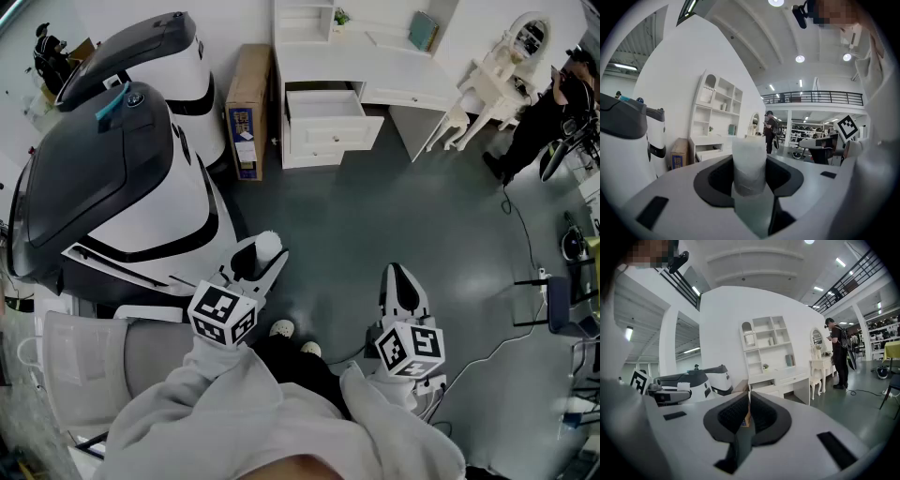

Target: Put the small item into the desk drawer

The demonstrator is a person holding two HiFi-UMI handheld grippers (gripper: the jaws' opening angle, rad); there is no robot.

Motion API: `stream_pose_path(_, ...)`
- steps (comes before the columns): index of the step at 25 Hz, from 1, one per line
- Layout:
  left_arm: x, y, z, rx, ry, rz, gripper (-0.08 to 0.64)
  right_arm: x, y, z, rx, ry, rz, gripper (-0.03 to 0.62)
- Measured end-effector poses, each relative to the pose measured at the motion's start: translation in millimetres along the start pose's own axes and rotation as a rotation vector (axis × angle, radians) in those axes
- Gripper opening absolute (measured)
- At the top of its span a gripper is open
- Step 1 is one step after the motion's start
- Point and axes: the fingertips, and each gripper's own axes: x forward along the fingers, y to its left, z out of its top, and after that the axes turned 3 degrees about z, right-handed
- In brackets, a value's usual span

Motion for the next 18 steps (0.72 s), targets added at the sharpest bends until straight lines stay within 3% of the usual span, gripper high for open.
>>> stream_pose_path(18,-5,24,6,-0.009,-0.049,-0.035,0.19,18,33,2,-0.02,-0.033,-0.001,0.04)
